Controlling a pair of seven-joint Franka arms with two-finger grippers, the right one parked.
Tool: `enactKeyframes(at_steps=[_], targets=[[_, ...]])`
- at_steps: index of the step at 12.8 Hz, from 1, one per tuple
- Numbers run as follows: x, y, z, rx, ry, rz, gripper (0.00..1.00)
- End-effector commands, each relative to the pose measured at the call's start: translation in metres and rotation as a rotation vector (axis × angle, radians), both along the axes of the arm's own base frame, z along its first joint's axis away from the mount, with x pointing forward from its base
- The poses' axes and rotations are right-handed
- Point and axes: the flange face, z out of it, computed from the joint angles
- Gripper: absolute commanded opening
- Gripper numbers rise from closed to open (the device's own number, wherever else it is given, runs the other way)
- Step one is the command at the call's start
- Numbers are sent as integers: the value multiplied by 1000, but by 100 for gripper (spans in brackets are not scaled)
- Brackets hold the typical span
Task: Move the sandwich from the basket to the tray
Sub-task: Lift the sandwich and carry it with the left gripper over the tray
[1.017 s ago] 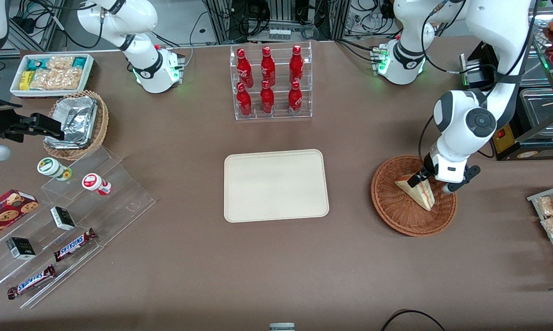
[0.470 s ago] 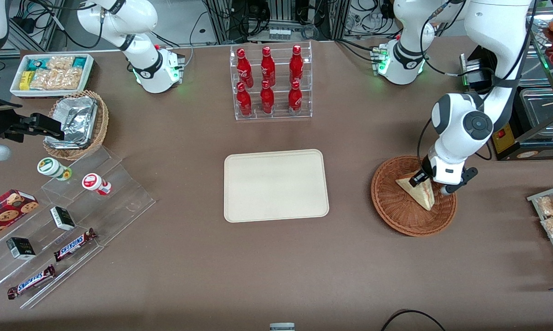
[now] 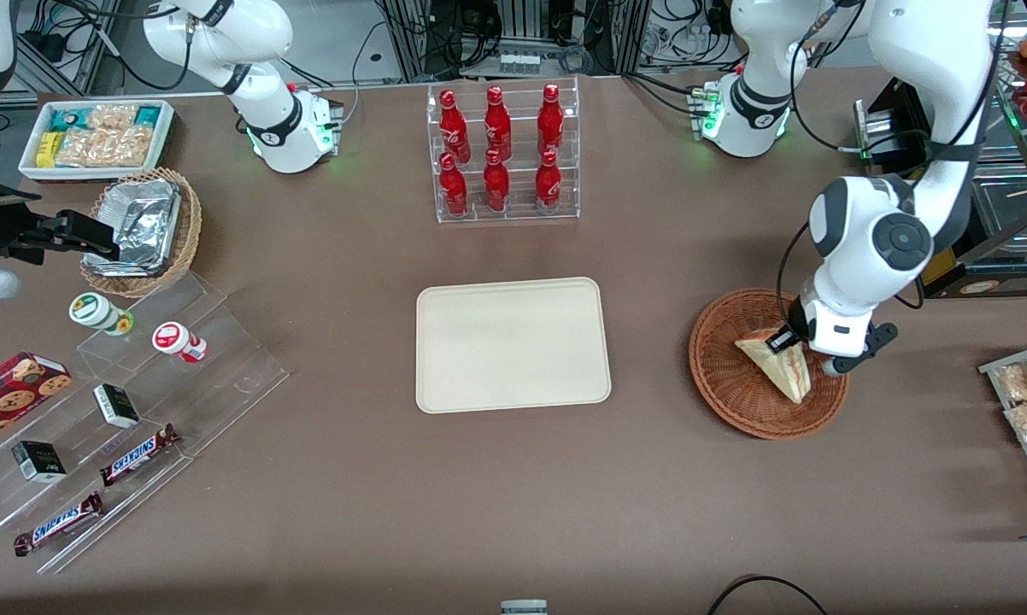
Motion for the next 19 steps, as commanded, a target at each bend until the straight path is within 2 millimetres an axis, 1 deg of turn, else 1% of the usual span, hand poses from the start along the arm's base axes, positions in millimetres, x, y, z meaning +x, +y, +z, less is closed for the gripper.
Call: enactKeyframes(at_steps=[1, 2, 4, 5, 6, 7, 8, 9, 10, 11, 12, 13, 15, 17, 18, 19], targets=[[30, -33, 51, 23, 54, -70, 0], [35, -44, 56, 36, 66, -91, 0], [41, -82, 52, 70, 90, -155, 0], [40, -112, 57, 68, 72, -197, 0], [46, -139, 64, 61, 46, -216, 0], [54, -160, 63, 49, 40, -219, 0], [53, -193, 55, 51, 46, -230, 0], [45, -230, 49, 53, 44, -264, 0], [39, -253, 43, 50, 46, -289, 0], [33, -271, 43, 47, 42, -314, 0], [25, -286, 38, 50, 45, -339, 0], [15, -306, 35, 47, 44, -367, 0], [0, -337, 27, 45, 48, -361, 0], [-25, -374, 14, 60, 55, -410, 0], [-38, -389, 10, 58, 61, -433, 0], [-48, -403, 1, 62, 71, -457, 0]])
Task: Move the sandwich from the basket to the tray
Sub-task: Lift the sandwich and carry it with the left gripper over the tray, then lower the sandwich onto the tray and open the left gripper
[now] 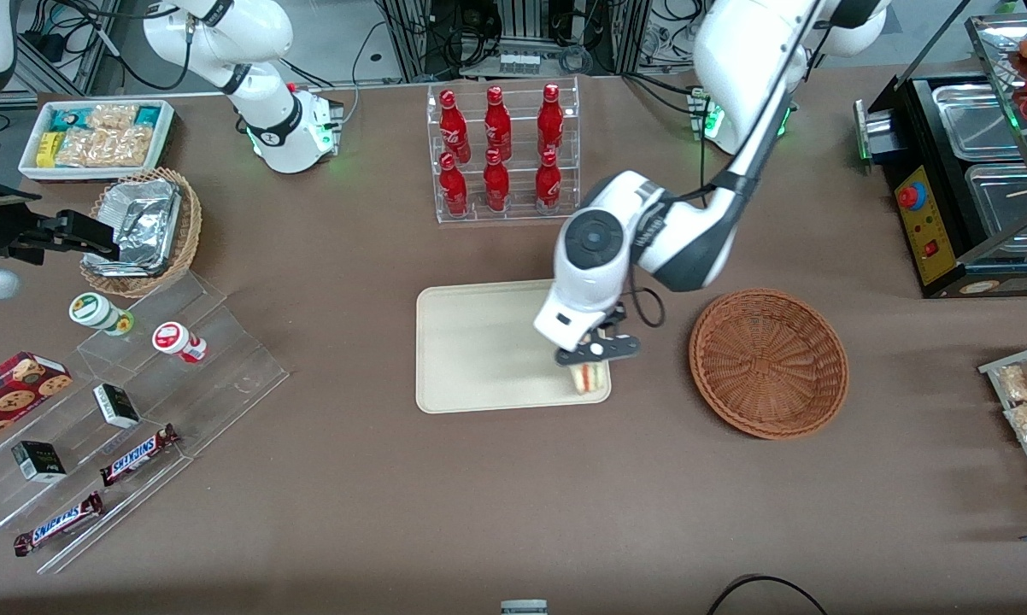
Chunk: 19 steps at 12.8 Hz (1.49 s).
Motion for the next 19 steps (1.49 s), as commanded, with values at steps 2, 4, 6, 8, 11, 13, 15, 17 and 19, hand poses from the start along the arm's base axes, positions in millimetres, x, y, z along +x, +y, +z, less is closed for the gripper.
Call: enactKeyframes(at_steps=[2, 4, 6, 8, 11, 13, 15, 17, 19], targets=[[-32, -52, -27, 31, 20, -67, 0], [-44, -68, -39, 15, 6, -92, 0], [-61, -83, -53, 32, 12, -99, 0], [-70, -95, -62, 14, -7, -113, 0], [-86, -109, -81, 14, -10, -120, 0], [-86, -111, -84, 10, -16, -125, 0], [-86, -110, -88, 9, -14, -120, 41], [-84, -109, -84, 8, -19, -117, 100], [-74, -103, -74, 1, -30, -102, 100]])
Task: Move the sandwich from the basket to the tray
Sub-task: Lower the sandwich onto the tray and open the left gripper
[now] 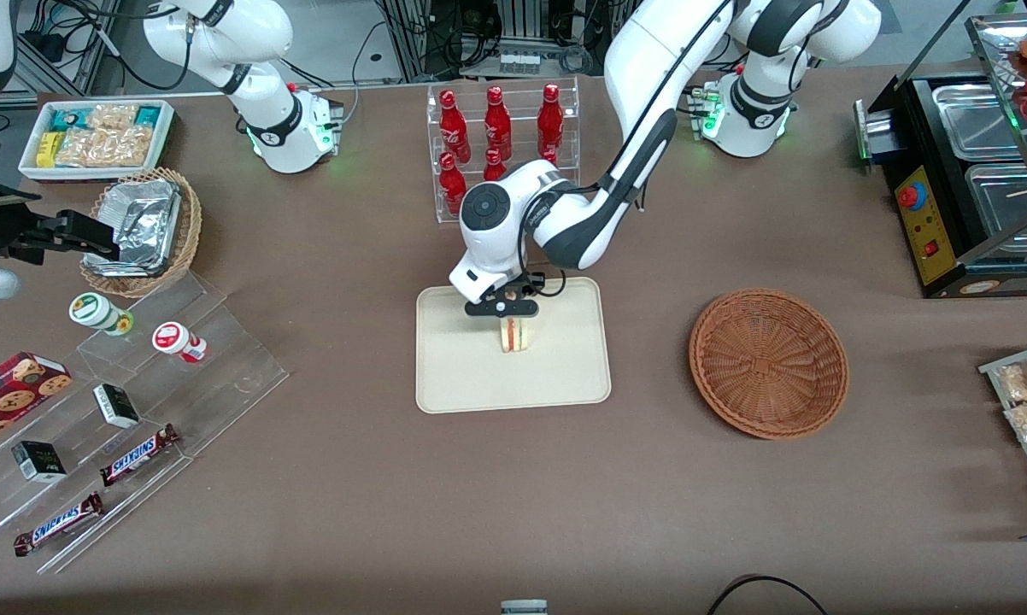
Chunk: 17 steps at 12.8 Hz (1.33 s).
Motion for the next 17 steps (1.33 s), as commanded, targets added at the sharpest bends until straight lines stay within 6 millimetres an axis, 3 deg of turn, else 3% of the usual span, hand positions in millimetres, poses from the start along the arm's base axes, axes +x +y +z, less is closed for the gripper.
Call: enactKeyframes(at_steps=[1, 4, 5, 10, 12, 17], targets=[[13, 2, 22, -7, -40, 31, 100], [34, 23, 68, -9, -59, 83, 100], [51, 42, 85, -15, -61, 119, 100], [78, 95, 171, -63, -42, 226, 100], [84, 135, 222, -60, -25, 274, 100], [93, 265, 315, 5, 43, 288, 100]])
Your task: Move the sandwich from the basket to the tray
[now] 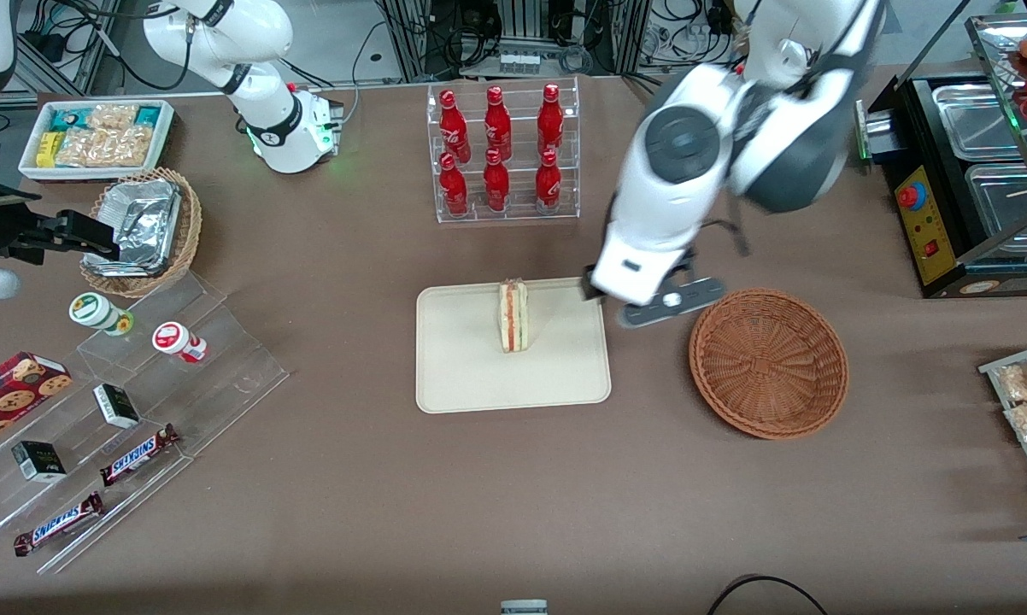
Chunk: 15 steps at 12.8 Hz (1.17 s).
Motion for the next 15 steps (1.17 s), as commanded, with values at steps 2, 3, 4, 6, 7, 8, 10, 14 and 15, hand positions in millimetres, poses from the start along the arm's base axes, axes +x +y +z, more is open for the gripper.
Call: enactKeyframes(at_steps=[2, 3, 4, 6, 7, 8, 10, 14, 15], targets=[[-5, 88, 51, -2, 37, -47, 100], [-6, 104, 59, -2, 42, -56, 100], [-8, 121, 66, -5, 45, -56, 100], [-15, 162, 79, -16, 35, -83, 100], [-17, 182, 85, -22, 32, -105, 100], [-22, 199, 90, -25, 42, -129, 100], [-29, 225, 98, -32, 57, -170, 100], [-46, 290, 104, -55, 54, -256, 100], [-45, 301, 103, -60, 57, -262, 100]])
